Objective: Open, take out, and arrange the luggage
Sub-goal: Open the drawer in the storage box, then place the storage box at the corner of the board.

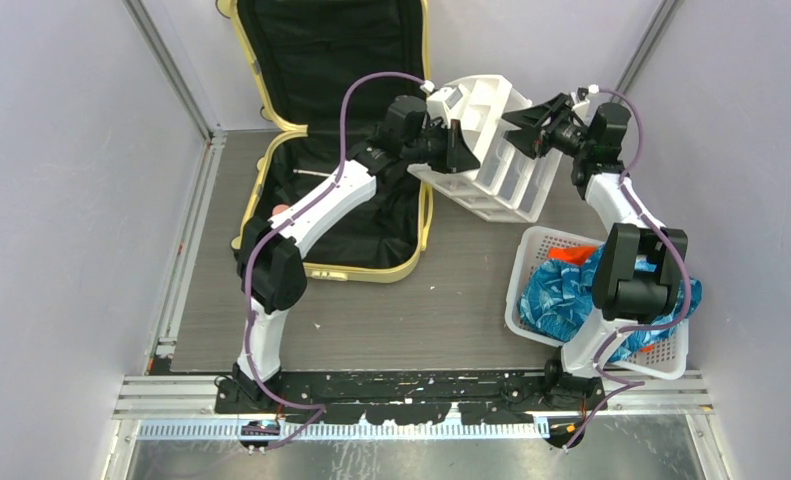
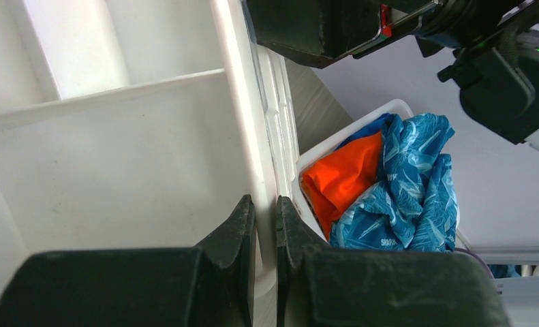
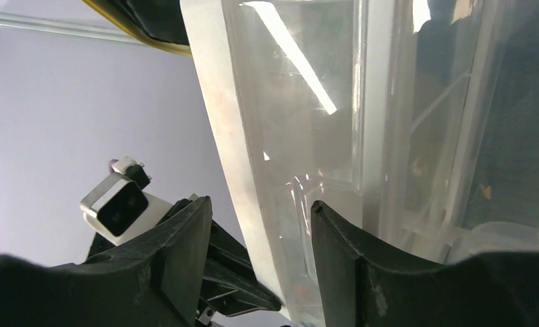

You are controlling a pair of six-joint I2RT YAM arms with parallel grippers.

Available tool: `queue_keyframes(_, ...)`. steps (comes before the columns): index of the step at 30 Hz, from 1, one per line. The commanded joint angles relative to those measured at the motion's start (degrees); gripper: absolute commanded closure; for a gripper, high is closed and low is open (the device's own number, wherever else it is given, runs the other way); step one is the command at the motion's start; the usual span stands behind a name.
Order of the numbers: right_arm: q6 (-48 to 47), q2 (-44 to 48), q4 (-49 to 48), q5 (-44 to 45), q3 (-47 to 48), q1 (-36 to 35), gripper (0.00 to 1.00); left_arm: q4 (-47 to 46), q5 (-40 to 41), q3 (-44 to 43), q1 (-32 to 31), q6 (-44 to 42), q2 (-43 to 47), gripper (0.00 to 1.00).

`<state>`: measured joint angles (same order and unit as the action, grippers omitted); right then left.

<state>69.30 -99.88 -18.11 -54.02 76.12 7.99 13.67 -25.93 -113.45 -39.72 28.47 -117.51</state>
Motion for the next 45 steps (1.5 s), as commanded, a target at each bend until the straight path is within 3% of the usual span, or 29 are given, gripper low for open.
queue_keyframes(1,16.6,1.1,-21.7,-5.8,-1.0,-1.1,0.42,-4.0,-3.3,-4.0,-1.8,-3.7,4.3,1.00)
queue_keyframes(8,31.6,4.6,-39.4,-5.8,-2.1,2.1,0.53,0.1,-0.5,-7.6,-1.1,-5.4,2.9,1.00)
queue_keyframes(15,39.5,4.7,-46.4,-6.0,-1.9,4.1,0.64,4.0,0.3,-12.9,-1.0,-6.9,0.4,1.00)
queue_keyframes(24,37.9,9.5,-45.8,-7.2,-5.1,5.4,0.69,12.9,4.9,-21.1,-1.3,-12.4,-4.1,1.00)
queue_keyframes(33,29.5,9.7,-41.1,-7.9,-13.6,7.6,0.69,24.3,14.3,-32.3,-6.4,-27.5,-9.8,1.00)
queue_keyframes(45,25.4,7.4,-45.5,-7.4,-24.7,10.3,0.67,30.0,29.9,-35.1,-14.5,-45.5,-11.9,1.00)
